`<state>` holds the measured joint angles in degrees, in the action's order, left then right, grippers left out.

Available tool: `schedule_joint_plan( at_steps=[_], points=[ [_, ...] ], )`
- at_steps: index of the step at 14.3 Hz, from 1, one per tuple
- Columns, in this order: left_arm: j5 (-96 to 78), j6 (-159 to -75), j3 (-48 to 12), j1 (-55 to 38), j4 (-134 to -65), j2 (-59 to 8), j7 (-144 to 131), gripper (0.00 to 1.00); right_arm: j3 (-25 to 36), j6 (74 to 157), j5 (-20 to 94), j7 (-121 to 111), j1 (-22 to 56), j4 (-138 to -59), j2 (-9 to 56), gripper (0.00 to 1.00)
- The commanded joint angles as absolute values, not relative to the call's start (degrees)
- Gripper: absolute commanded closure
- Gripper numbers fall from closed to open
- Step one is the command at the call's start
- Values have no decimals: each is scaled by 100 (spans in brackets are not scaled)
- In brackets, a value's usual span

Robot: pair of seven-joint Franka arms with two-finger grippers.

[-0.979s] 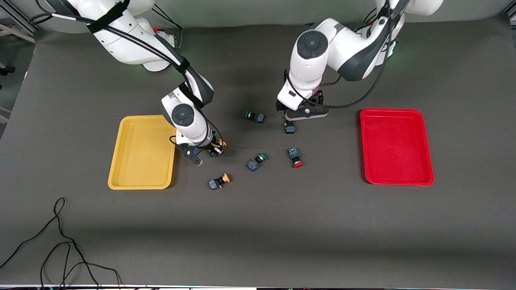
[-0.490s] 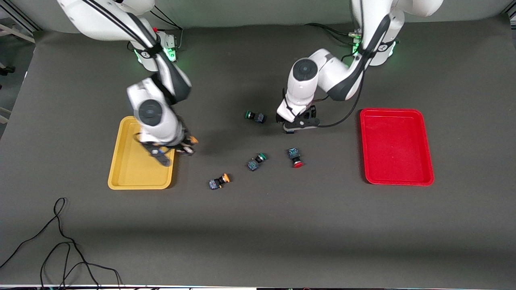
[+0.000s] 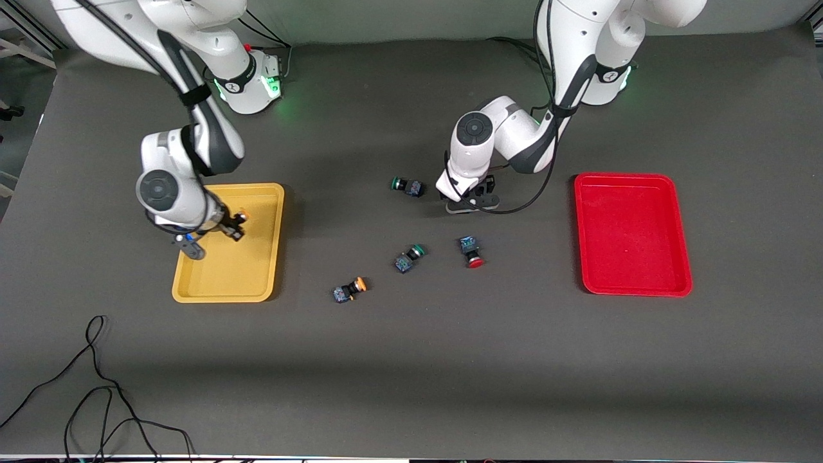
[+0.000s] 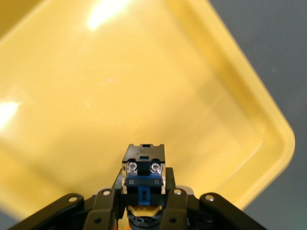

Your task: Place red and yellow buttons in trays

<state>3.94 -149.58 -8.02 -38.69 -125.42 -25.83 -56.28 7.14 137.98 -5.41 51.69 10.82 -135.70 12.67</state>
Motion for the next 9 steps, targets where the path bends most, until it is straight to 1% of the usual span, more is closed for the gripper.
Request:
schedule_joint_plan(
  at_steps=[1,2,3,5,6,7,8,9],
  points=[
    [501,-14854,-703,-3929,-12384,-2549,-5809,83,791,14291,-229,4957,1178,-13808,1423,84],
    [501,-14836,-694,-3903,-12340,-2531,-5810,83,791,14300,-229,4948,1178,-13799,1415,44],
    [501,-14801,-694,-3859,-12279,-2505,-5810,82,791,14291,-220,4957,1178,-13799,1380,0],
    [484,-14329,-703,-3684,-12034,-2278,-5801,82,782,14212,-220,4966,1186,-13764,1170,0],
    [440,-13900,-703,-3587,-11850,-2111,-5757,82,765,14099,-220,4957,1204,-13685,1004,0],
    [413,-13504,-712,-3464,-11674,-1927,-5739,82,721,13906,-220,4957,1213,-13415,932,0],
    [396,-13256,-729,-3315,-11576,-1733,-5731,82,503,13652,-133,5009,1230,-12960,993,0],
    [343,-13184,-729,-3131,-11601,-1497,-5696,83,196,13397,190,5045,1230,-12363,1176,0]
  ],
)
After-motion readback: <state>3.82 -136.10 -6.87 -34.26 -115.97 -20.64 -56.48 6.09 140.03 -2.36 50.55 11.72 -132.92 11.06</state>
